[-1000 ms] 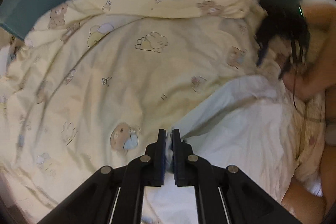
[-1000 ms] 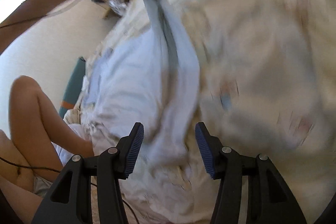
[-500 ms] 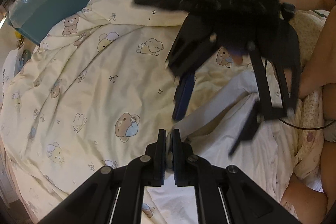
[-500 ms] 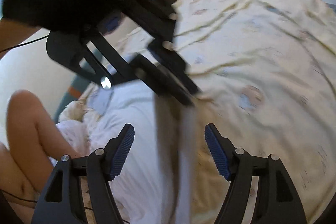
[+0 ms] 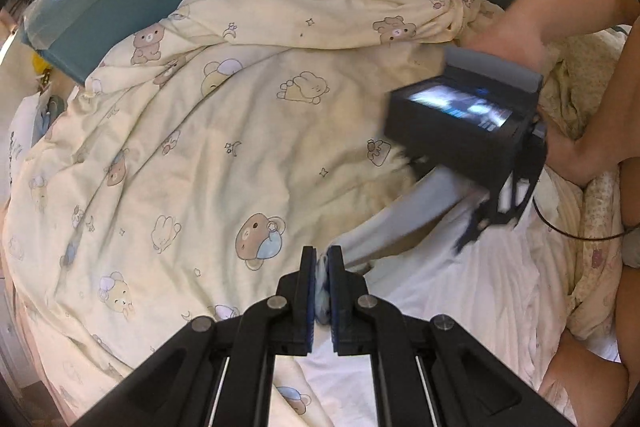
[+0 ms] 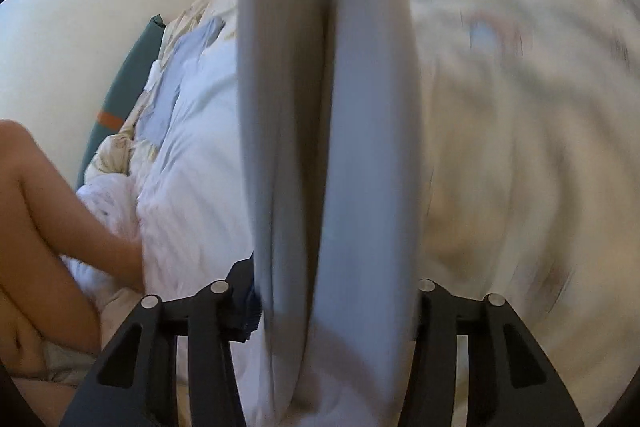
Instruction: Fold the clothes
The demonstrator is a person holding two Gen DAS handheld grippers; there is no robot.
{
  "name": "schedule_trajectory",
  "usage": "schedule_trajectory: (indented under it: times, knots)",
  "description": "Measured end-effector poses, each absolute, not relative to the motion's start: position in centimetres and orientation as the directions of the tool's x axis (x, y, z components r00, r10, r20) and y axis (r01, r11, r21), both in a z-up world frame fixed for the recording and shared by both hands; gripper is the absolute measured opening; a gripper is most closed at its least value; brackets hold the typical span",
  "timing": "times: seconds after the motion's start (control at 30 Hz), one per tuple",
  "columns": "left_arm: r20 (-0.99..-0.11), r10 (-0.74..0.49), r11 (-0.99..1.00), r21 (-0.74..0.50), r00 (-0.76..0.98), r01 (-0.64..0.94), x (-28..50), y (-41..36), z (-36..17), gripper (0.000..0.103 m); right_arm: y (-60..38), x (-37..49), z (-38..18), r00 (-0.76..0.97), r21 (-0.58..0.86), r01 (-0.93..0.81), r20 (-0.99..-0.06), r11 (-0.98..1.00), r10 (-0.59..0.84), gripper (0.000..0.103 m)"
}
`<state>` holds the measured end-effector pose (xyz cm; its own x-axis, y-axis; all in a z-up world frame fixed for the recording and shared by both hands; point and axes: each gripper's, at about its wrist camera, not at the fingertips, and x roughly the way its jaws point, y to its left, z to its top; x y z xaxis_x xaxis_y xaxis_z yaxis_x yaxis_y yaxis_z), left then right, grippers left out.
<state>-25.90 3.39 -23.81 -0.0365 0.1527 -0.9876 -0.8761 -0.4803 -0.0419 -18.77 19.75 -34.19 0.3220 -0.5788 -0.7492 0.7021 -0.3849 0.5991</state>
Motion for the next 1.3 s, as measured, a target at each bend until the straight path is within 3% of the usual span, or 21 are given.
schedule_trajectory:
  times: [0.2,0.27,0.3,0.37,0.57,0.77,1.07,1.3]
  knots:
    - [-0.986,0.160,-0.490,-0.042,-0.043,-0.871,-25.5,2.8,-23.7,0.005,24.6,-14.2,-36.5,0.366,0.681,0.585,-0.706,-0.440,-0.607,0.052]
    - [-0.986,0.160,-0.491,-0.039,-0.046,-0.870,-25.5,2.8,-23.7,0.005,25.6,-13.4,-36.5,0.357,0.695,0.550,-0.696,-0.463,-0.622,0.045]
    - [-0.986,0.160,-0.491,-0.037,-0.048,-0.871,-25.4,2.8,-23.7,0.005,26.0,-13.1,-36.4,0.353,0.698,0.541,-0.695,-0.469,-0.627,0.041]
    - [-0.985,0.160,-0.491,-0.030,-0.057,-0.870,-25.4,2.8,-23.7,0.005,26.6,-12.7,-35.8,0.332,0.697,0.540,-0.691,-0.472,-0.642,0.007]
    - [-0.985,0.153,-0.507,-0.006,-0.083,-0.862,-24.9,2.3,-23.5,0.005,25.5,-11.5,-33.1,0.276,0.625,0.599,-0.748,-0.500,-0.604,0.006]
    - [-0.980,0.136,-0.575,0.042,-0.146,-0.817,-24.1,-1.7,-21.0,0.005,22.3,-11.4,-25.1,0.279,0.537,0.736,-0.795,-0.412,-0.539,0.006]
    - [-0.938,0.152,-0.740,0.101,-0.311,-0.665,-17.0,-12.4,-15.8,0.005,9.1,-6.6,-15.4,0.265,0.347,0.921,-0.892,-0.179,-0.367,0.006]
    - [-0.924,0.122,-0.864,0.081,-0.363,-0.496,-8.1,-23.3,-17.2,0.005,-3.7,0.0,-14.6,0.340,0.360,0.933,-0.885,-0.006,-0.318,0.006]
